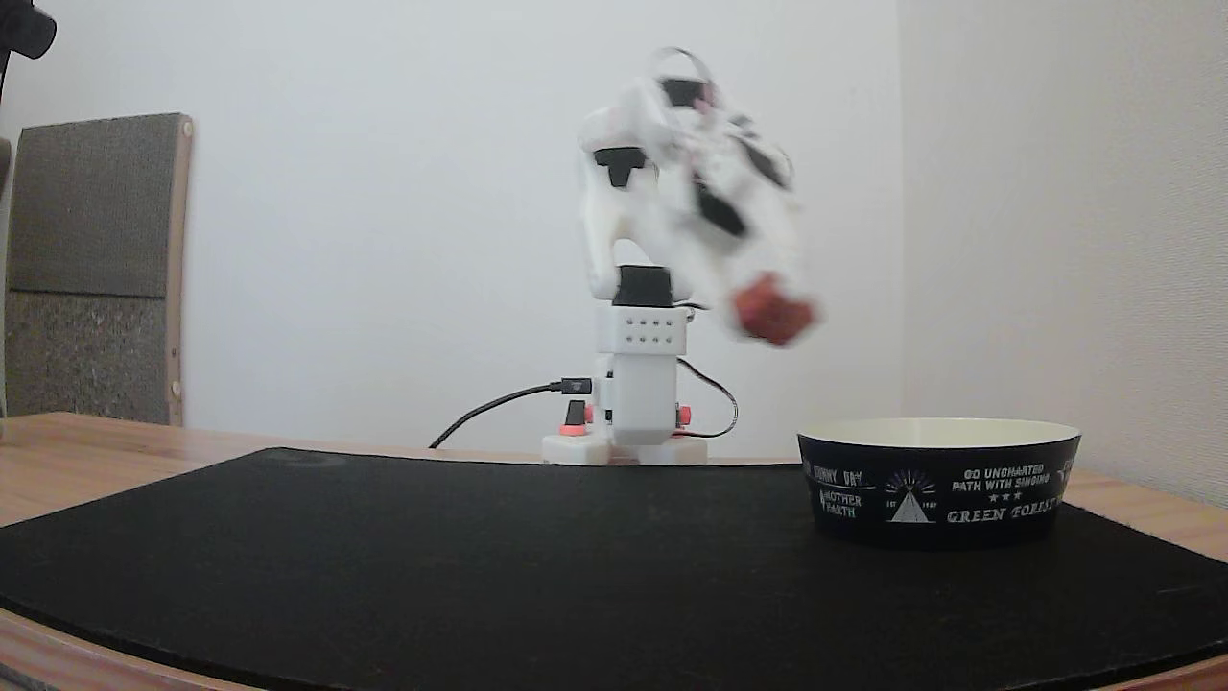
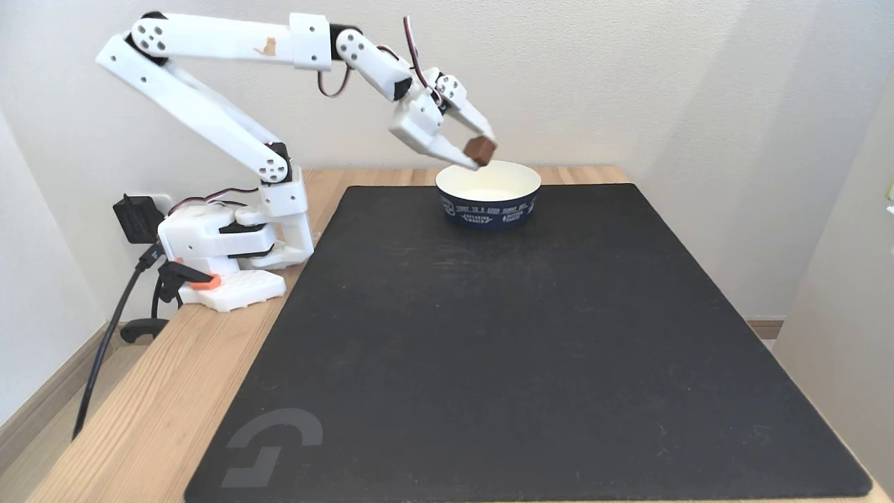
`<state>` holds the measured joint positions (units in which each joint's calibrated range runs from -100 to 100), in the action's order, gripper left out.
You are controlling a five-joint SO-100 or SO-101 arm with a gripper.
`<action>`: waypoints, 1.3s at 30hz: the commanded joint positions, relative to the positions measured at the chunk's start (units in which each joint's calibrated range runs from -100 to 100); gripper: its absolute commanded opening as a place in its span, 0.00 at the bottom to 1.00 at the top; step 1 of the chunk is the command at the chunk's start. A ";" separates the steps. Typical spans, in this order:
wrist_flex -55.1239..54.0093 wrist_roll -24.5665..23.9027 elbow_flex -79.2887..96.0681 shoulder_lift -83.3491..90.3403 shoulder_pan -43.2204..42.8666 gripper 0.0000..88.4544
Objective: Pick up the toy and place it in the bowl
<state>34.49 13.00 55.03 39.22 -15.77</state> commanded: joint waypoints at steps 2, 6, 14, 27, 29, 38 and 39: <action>-19.42 -5.64 6.75 0.42 -1.42 0.03; -25.43 -7.41 7.02 -6.41 -1.67 0.05; -26.02 -7.47 7.93 -11.08 -3.01 0.19; -21.96 -7.05 6.75 -10.00 -2.34 0.27; -19.42 -7.26 6.03 -5.16 3.52 0.27; 3.79 -12.01 20.09 25.52 13.47 0.04; 4.38 -13.52 22.53 28.60 13.47 0.04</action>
<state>34.23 4.86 70.15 54.62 -3.87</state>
